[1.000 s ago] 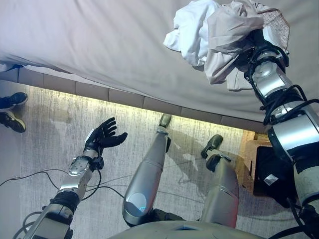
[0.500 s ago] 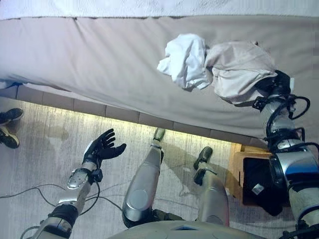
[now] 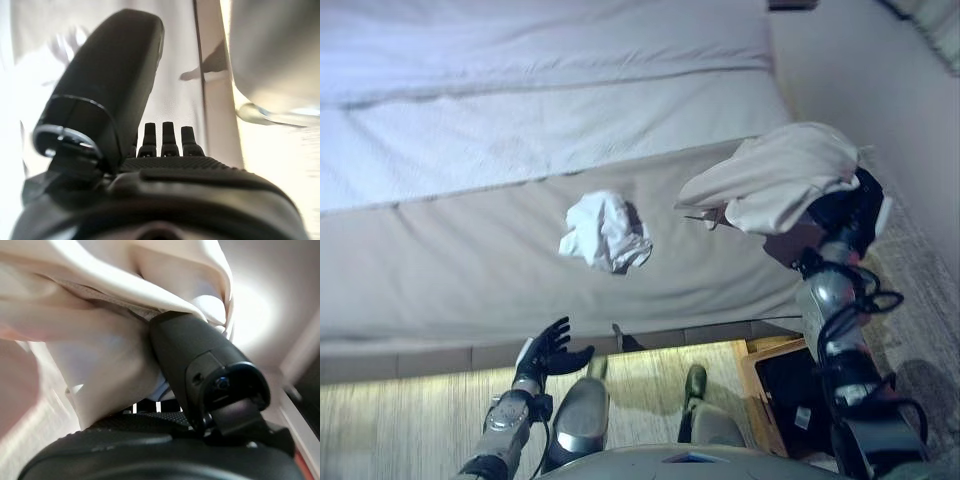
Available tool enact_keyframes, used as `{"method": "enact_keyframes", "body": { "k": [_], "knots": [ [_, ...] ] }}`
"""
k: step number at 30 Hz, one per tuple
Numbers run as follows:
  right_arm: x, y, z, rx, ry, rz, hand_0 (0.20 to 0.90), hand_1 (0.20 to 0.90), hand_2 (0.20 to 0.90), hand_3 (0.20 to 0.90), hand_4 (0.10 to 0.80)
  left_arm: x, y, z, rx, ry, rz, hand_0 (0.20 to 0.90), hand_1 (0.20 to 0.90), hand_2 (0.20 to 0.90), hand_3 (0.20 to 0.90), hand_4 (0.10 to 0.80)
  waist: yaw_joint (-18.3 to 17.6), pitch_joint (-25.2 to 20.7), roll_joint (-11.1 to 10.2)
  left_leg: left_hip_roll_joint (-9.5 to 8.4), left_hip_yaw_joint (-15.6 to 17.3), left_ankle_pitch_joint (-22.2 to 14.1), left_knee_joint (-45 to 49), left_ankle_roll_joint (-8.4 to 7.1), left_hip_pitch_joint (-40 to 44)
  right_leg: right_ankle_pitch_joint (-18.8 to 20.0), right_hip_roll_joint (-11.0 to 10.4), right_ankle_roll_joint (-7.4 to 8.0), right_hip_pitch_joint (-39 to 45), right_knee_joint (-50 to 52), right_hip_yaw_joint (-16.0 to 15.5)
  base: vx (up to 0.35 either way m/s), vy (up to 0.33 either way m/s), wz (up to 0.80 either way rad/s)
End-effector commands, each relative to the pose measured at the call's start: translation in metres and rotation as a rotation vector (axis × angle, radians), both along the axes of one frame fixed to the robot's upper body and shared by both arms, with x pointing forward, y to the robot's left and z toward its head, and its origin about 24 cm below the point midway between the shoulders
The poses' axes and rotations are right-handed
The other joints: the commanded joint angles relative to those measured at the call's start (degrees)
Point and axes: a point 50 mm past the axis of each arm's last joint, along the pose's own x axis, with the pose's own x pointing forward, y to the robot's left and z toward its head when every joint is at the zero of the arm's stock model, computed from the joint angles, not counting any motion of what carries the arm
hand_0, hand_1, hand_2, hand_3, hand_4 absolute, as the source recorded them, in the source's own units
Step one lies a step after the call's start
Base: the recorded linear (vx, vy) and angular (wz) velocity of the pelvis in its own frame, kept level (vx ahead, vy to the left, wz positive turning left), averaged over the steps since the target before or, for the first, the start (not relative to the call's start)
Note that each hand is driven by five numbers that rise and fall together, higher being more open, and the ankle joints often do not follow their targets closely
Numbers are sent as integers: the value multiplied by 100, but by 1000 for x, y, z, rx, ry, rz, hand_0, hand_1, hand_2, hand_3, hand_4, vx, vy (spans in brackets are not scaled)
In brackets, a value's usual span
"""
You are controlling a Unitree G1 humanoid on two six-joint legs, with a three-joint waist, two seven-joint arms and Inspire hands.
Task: Pick up the clothes from the bed and place them into the basket
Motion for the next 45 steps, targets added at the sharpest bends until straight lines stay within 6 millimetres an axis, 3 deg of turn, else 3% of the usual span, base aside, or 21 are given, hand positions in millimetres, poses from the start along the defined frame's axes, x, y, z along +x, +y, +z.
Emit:
{"method": "enact_keyframes", "body": {
  "k": [1, 3, 4, 6, 8, 10, 12, 13, 14, 18, 25, 31, 35, 38, 45],
  "knots": [
    [-20, -32, 56, -116, -297, -98, 300, 300, 300, 200, 100, -28, 15, -4, 41, 50, -39, 900, 900, 900, 900, 800, -173, -545, 338, -69, -173, 56, -526, 175, 139, 803, -509, 638, 76, -104, -229, -82, 147, -45],
    [-20, -35, 51, -87, -270, -105, 300, 300, 300, 200, 100, -33, 21, -4, 61, 71, -57, 900, 900, 900, 900, 800, -151, -564, 334, -101, 18, -36, -549, 187, 269, 1156, -687, 744, -21, 9, -481, -147, 113, -63],
    [-15, -32, 45, -57, -236, -94, 300, 300, 300, 200, 100, -40, 29, -4, 88, 92, -29, 900, 900, 900, 900, 800, -25, -555, 365, -51, 367, -15, -653, 193, 412, 1298, -820, 816, -103, 301, -1060, -222, 122, -100],
    [-8, -29, 41, -28, -190, -117, 300, 300, 300, 200, 100, -41, 37, -3, 111, 98, -4, 900, 900, 900, 900, 800, 60, -554, 461, 25, 562, 102, -819, 230, 476, 1285, -884, 791, -200, 670, -1299, -302, 124, -155],
    [-8, -25, 35, 14, -202, -112, 300, 300, 300, 200, 100, -42, 46, -3, 125, 107, 47, 900, 900, 900, 900, 800, 137, -564, 610, 72, 623, 280, -921, 345, 425, 938, -739, 614, -189, 1292, -1246, -337, 130, -113],
    [-13, -19, 24, 39, -201, -122, 300, 300, 300, 200, 100, -46, 49, -7, 141, 137, 91, 900, 900, 900, 900, 800, 220, -616, 708, 78, 701, 355, -944, 425, 294, 487, -585, 386, 4, 1753, -1407, -330, 88, -98],
    [-13, -15, 21, 43, -193, -136, 300, 300, 300, 200, 100, -45, 47, -9, 147, 146, 83, 900, 900, 900, 900, 800, 236, -645, 670, 40, 715, 417, -939, 416, 228, 301, -461, 337, 135, 1467, -1447, -174, -72, -80],
    [-16, -14, 15, 44, -170, -139, 300, 300, 300, 200, 100, -44, 43, -11, 144, 151, 78, 900, 900, 900, 900, 800, 239, -699, 572, -12, 696, 487, -1017, 351, 189, 218, -339, 327, 386, 861, -1461, -88, -124, -68],
    [-16, -14, 14, 44, -162, -138, 300, 300, 300, 200, 100, -43, 42, -11, 142, 151, 78, 900, 900, 900, 900, 800, 231, -712, 550, -17, 706, 507, -1049, 321, 199, 268, -349, 337, 421, 706, -1457, -157, -192, -115],
    [-24, -26, -6, 51, -35, -161, 300, 300, 300, 200, 100, -23, 29, -7, 100, 103, 24, 900, 900, 900, 900, 800, 166, -830, 474, 83, 808, 700, -1374, 159, 216, 163, -235, 421, 658, -15, -1472, -99, -113, -58],
    [-50, -49, -45, 113, 147, -315, 300, 300, 300, 200, 100, -17, 21, -5, 84, 78, -38, 900, 900, 900, 900, 800, 93, -883, 487, 164, 695, 800, -1661, 65, 422, -35, -93, 445, 748, -153, -1535, 2, -94, 4],
    [-62, -63, -60, 158, 199, -438, 300, 300, 300, 200, 100, -17, 23, -5, 95, 76, -58, 900, 900, 900, 900, 800, 41, -747, 646, 164, 594, 851, -1687, 20, 377, -93, -63, 409, 570, -66, -1564, -54, -33, 10],
    [-60, -77, -55, 182, 184, -492, 300, 300, 300, 200, 100, -10, 24, -1, 101, 51, -64, 900, 900, 900, 900, 800, 40, -598, 793, 134, 498, 908, -1697, -19, 243, -108, -87, 387, 422, -27, -1593, -150, -17, 10],
    [-51, -92, -34, 172, 102, -519, 300, 300, 300, 200, 100, -2, 19, 2, 82, 13, -65, 900, 900, 900, 900, 800, 25, -409, 993, 82, 435, 971, -1730, -73, 97, -72, -135, 371, 243, -29, -1600, -213, 65, 17],
    [-41, -100, -8, 109, 30, -516, 300, 300, 300, 200, 100, -7, 9, -1, 46, 3, -57, 900, 900, 900, 900, 800, -47, -359, 1179, 54, 468, 999, -1750, -167, 61, -73, -157, 339, 230, -148, -1551, -37, 45, 0]
  ]
}}
